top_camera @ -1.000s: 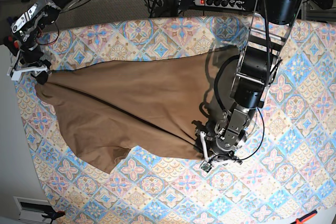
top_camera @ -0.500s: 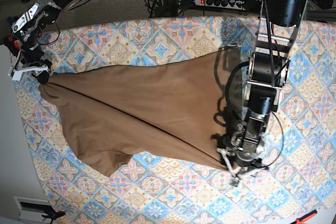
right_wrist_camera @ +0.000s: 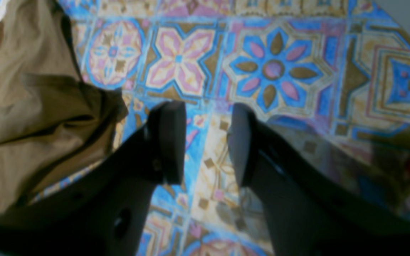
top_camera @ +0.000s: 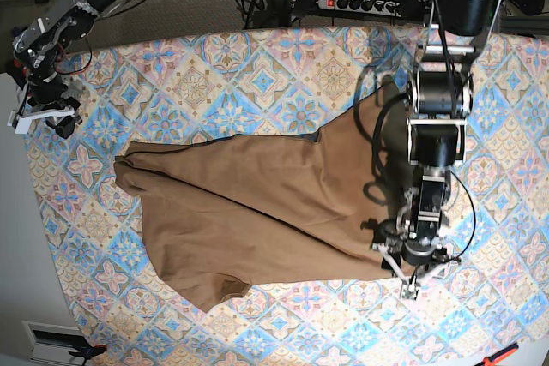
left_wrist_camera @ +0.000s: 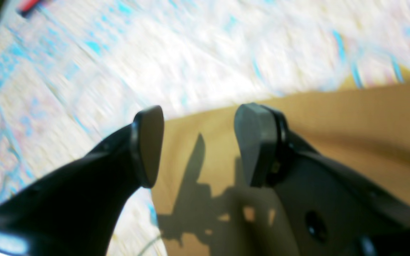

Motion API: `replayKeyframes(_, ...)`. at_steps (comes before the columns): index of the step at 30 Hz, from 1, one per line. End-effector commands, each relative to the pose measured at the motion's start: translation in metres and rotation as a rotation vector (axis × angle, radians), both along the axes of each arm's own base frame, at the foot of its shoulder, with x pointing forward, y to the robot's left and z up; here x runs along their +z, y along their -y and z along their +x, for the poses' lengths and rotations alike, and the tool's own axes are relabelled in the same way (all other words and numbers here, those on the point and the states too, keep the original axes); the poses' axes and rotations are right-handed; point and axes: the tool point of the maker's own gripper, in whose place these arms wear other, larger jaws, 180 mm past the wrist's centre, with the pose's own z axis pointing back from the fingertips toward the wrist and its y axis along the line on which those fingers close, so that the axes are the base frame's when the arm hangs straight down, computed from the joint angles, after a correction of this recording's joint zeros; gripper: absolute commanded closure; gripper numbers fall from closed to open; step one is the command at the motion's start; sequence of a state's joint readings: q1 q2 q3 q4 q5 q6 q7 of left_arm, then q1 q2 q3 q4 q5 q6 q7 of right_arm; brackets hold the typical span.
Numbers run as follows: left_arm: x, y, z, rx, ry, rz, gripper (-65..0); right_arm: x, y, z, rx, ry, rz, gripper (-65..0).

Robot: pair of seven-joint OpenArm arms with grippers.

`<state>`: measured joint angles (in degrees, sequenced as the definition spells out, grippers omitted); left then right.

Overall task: Layout the t-shirt on the table in an organized manner, then fold the t-shirt properly
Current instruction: 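Drag the grasped fabric away from the right gripper with the left gripper, then grasp the shirt's hem corners with both grippers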

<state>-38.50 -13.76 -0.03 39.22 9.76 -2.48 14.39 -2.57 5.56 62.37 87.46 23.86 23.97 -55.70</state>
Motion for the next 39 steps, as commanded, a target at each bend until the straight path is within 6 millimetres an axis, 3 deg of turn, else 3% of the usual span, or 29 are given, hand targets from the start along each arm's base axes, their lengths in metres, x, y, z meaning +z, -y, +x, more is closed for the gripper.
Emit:
replayKeyframes(1, 0.041, -0.003, 0.014, -0.004, 0.106, 0.015, -33.5, 0.021, 0.009, 0.009, 0.001, 0.057, -0.043, -21.0)
replayKeyframes(4, 0.036, 0.029, -0.009, -0.142, 0.067, -0.005, -33.4, 0.022, 0.009, 0.009, 0.003, 0.058, -0.045, -21.0)
replayKeyframes(7, 0.027, 0.064, -0.047, -0.314, -0.012, -0.011, -33.4, 0.023, 0.004, 0.011, 0.040, 0.064, -0.056, -21.0)
replayKeyframes(13, 0.016, 0.106, -0.134, -0.522, -0.101, 0.007, -33.3, 0.018, -0.048, 0.041, 0.264, 0.062, -0.068, -21.0)
replayKeyframes(19, 0.030, 0.091, -0.202, -0.507, -0.104, -0.037, -33.3, 0.014, -0.080, 0.056, 0.369, 0.056, -0.062, -21.0)
replayKeyframes(26, 0.002, 0.064, -0.252, -0.461, -0.222, -0.047, -33.3, 0.010, -0.084, 0.058, 0.381, 0.049, -0.051, -21.0)
replayKeyframes(34, -0.017, 0.045, -0.284, -0.410, -0.299, -0.057, -33.3, -0.017, -0.078, 0.051, 0.366, -0.003, 0.003, -21.0)
replayKeyframes(39, -0.019, 0.045, -0.289, -0.412, -0.308, -0.057, -33.3, -0.025, -0.099, 0.059, 0.424, 0.004, 0.018, -21.0)
